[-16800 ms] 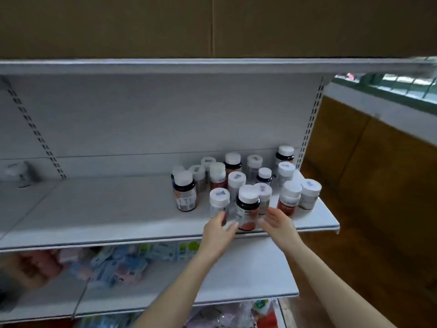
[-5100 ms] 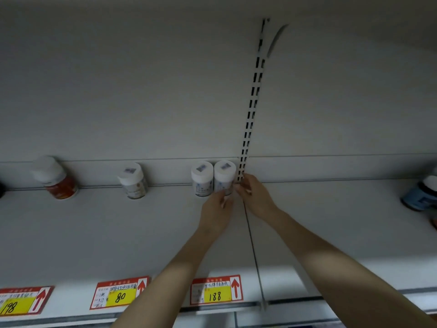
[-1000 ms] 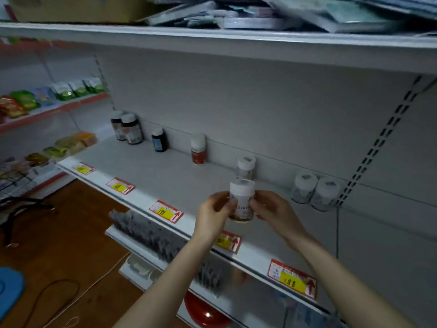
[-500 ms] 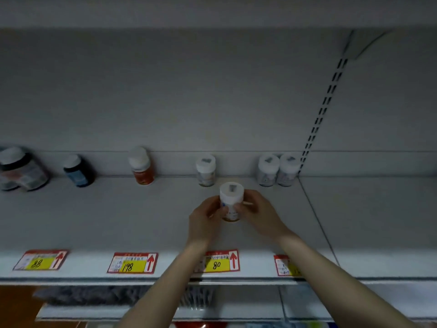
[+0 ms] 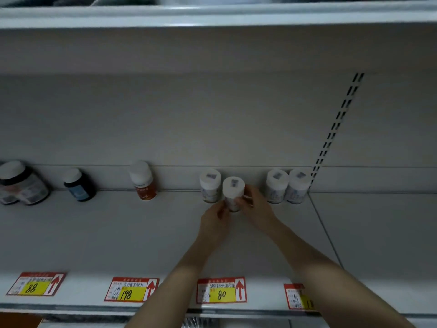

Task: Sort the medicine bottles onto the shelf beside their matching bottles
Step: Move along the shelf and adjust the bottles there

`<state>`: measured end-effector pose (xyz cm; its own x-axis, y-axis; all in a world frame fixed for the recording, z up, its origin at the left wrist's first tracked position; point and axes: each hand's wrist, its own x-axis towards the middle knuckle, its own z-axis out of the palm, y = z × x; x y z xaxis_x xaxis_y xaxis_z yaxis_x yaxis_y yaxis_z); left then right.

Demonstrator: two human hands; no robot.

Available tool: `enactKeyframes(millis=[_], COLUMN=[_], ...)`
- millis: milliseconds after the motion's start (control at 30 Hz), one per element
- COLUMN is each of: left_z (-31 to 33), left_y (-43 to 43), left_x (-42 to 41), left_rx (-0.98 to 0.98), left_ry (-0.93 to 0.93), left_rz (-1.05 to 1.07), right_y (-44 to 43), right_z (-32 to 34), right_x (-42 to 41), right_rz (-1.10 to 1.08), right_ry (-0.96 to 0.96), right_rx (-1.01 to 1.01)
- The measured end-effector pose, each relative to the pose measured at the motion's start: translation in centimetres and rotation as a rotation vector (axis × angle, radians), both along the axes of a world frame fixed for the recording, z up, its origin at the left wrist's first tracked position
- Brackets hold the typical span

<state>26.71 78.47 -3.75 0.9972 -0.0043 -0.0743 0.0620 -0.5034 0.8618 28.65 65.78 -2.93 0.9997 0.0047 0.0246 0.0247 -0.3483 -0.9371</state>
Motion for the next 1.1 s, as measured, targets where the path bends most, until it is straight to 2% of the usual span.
enactKeyframes(millis=[133, 467, 700, 900, 1000, 1100], left_z=[0.0, 0.7, 1.1, 2.2, 3.5, 4.6], left_y=[-0.5, -1.1, -0.6, 0.2, -0.3, -1.8], left_x=[0.9, 1.4, 0.9, -1.2, -3.2, -5.5], left_rx=[0.049, 0.025, 0.079, 0.101, 0.024, -0.023], left_ry=[0.036, 0.079, 0.027, -0.059, -0.107, -0.070], left_rz=[-0.051, -0.060, -0.070, -0.071, -0.114, -0.196], right_y=[-0.1, -0.1, 0.1, -0.4, -1.6, -3.0], right_z=[0.1, 0.4, 0.5, 1.0, 1.6, 2.3], right_x=[1.4, 2.5, 2.0, -1.3, -4.4, -7.8], right_rz=[0.012, 0.029, -0.013, -0.114, -0.192, -0.283], right_ry=[0.037, 0.031, 0.019, 0.038, 0.015, -0.004], right_rx=[-0.005, -0.016, -0.128, -0.199, -0.243, -0.255])
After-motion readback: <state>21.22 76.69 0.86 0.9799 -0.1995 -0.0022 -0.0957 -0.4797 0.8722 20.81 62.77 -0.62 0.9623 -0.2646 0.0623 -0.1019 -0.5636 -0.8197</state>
